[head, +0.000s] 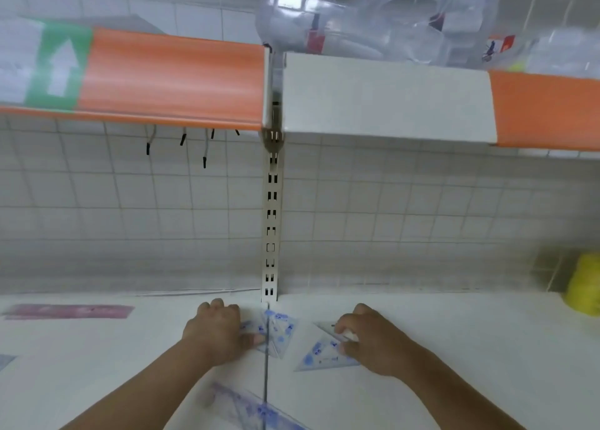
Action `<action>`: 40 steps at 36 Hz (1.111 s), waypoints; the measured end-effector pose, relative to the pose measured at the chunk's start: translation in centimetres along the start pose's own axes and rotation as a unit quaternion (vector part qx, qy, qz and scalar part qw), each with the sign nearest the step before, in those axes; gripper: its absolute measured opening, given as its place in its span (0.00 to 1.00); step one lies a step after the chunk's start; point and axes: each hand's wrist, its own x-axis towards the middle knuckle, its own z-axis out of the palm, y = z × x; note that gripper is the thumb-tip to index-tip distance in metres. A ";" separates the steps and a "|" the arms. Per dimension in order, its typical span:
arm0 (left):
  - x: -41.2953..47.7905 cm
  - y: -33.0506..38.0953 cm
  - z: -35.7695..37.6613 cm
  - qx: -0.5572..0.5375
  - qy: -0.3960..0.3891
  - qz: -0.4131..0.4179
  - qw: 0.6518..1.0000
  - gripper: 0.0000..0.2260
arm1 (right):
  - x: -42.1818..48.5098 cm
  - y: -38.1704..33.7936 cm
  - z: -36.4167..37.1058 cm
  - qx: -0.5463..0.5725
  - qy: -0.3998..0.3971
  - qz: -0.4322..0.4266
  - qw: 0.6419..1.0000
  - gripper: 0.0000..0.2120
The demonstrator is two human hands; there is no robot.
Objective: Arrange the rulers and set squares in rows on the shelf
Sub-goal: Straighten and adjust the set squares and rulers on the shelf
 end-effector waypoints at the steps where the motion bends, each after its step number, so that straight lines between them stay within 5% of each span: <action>1: 0.1 0.1 0.2 -0.006 -0.007 -0.007 1.000 0.33 | 0.1 -0.2 0.0 0.006 -0.019 -0.011 1.000 0.17; 8: 0.8 0.4 0.9 -0.014 -0.028 -0.023 0.999 0.37 | 1.0 -0.6 -0.1 -0.010 -0.104 -0.048 0.993 0.30; 29: 1.2 0.7 1.8 -0.032 -0.037 -0.048 0.998 0.34 | 1.6 -1.1 -0.1 0.026 -0.153 -0.030 0.987 0.29; 36: 0.6 0.9 1.3 -0.103 -0.027 -0.015 0.994 0.21 | 1.5 -1.3 -0.2 0.005 -0.160 -0.018 0.987 0.23; 40: 0.0 1.1 1.3 -0.103 -0.017 0.019 0.994 0.12 | 1.6 -1.6 -0.2 -0.003 -0.159 -0.007 0.987 0.33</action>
